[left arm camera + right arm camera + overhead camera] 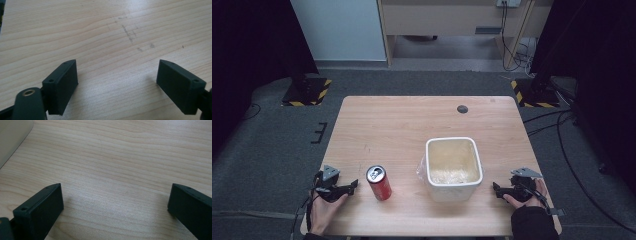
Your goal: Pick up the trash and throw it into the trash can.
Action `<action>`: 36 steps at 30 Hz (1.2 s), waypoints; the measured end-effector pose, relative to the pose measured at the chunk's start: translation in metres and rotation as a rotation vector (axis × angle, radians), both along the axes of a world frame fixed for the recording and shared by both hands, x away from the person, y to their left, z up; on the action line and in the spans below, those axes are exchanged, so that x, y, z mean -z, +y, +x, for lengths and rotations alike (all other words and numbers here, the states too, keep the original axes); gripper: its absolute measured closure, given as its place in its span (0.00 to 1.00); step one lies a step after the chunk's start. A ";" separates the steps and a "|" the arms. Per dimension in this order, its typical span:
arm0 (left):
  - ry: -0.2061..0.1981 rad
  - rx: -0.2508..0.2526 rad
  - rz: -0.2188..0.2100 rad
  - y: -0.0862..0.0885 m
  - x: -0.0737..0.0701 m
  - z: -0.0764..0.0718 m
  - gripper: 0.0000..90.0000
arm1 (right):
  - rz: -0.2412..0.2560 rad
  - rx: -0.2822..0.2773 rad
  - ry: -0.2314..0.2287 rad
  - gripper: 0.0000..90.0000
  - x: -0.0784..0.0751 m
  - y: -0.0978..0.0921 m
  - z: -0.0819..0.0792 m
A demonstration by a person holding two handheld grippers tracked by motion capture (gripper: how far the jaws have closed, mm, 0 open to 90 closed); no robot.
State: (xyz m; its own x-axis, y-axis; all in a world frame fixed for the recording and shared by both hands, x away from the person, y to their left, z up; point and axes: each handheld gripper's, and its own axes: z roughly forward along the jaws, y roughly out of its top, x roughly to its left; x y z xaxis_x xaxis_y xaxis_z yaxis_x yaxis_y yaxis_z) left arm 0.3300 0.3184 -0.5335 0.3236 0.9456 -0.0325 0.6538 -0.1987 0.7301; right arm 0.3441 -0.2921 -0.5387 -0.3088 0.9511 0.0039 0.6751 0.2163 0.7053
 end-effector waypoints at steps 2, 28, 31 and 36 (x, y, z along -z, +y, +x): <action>0.001 -0.009 -0.008 0.002 -0.001 -0.001 0.21 | 0.000 0.001 0.000 0.00 0.000 0.000 0.000; -0.317 -0.005 -0.222 0.002 -0.078 -0.028 0.22 | -0.001 0.007 -0.002 0.00 0.000 0.000 0.000; -0.342 0.007 -0.240 -0.003 -0.090 -0.031 0.22 | -0.001 0.008 -0.001 0.00 0.000 0.000 0.000; -0.383 0.034 -0.260 -0.014 -0.106 -0.031 0.22 | -0.001 0.010 -0.002 0.01 0.000 0.000 0.000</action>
